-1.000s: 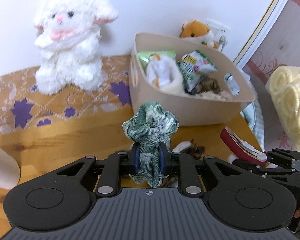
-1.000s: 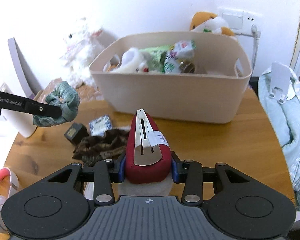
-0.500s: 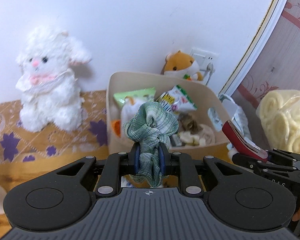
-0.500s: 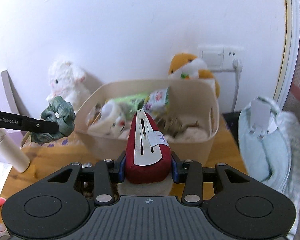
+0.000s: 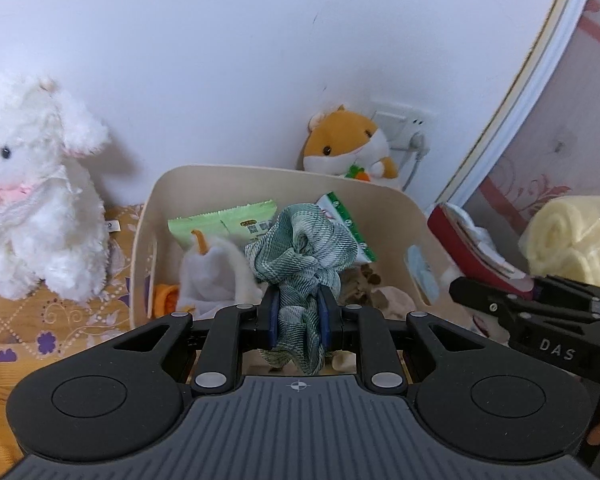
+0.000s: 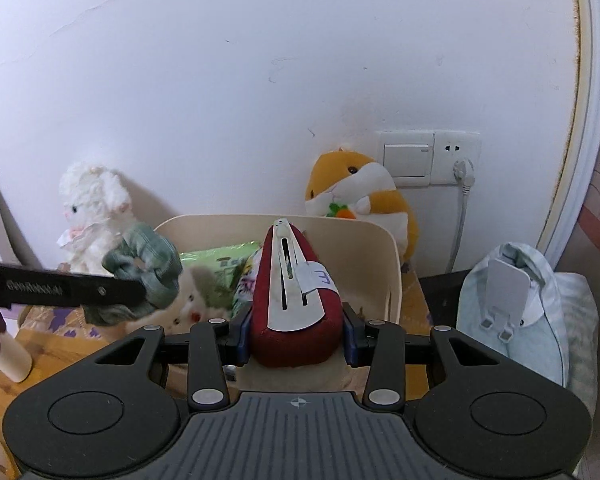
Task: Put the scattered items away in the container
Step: 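Carry scrunchie and glasses case into the basket and open both tools, then grasp the black box with left tool while right tool grasps brown hair clip, then carry black box and hair clip into the basket and open both tools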
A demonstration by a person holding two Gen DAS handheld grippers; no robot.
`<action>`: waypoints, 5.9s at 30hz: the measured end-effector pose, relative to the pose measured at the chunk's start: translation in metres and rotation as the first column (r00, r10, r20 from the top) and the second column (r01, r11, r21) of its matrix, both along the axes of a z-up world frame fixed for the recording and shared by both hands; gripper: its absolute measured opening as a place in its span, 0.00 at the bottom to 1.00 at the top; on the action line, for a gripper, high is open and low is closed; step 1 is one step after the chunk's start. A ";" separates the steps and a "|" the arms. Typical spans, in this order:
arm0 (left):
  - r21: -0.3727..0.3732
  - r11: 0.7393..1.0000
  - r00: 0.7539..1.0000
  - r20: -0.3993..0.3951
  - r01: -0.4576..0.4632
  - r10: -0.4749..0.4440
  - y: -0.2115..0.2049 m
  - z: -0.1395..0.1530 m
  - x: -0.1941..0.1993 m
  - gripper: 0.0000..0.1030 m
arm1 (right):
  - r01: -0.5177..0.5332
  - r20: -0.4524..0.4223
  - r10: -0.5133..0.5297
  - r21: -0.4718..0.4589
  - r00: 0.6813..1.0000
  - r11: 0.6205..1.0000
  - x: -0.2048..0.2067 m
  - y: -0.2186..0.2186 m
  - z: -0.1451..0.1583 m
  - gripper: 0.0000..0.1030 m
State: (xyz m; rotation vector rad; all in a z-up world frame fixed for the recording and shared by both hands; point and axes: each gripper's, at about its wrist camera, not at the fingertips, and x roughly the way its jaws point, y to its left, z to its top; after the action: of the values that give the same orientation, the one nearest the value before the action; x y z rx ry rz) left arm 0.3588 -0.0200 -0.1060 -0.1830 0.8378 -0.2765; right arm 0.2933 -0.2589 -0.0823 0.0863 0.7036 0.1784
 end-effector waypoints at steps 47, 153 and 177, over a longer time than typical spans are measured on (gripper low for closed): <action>0.246 0.964 0.986 -0.105 -0.100 0.128 0.093 -0.043 -0.066 0.74 | 0.056 -0.199 -0.027 0.144 0.980 0.988 -0.051 0.064 -0.062 0.99; 0.094 0.994 0.998 0.030 -0.061 0.058 -0.022 -0.001 0.020 0.31 | 0.181 -0.038 -0.177 0.140 0.983 0.974 0.021 -0.021 0.002 0.41; 0.157 0.983 0.995 -0.019 -0.095 0.100 0.002 -0.017 0.003 0.73 | 0.169 0.018 -0.170 0.049 0.985 0.984 -0.002 -0.003 -0.010 0.97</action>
State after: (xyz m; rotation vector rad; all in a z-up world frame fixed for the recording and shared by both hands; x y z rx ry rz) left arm 0.3622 -0.0178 -0.1226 -0.0807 0.8705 -0.1157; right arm 0.2917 -0.2617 -0.0921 0.1887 0.6662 0.0323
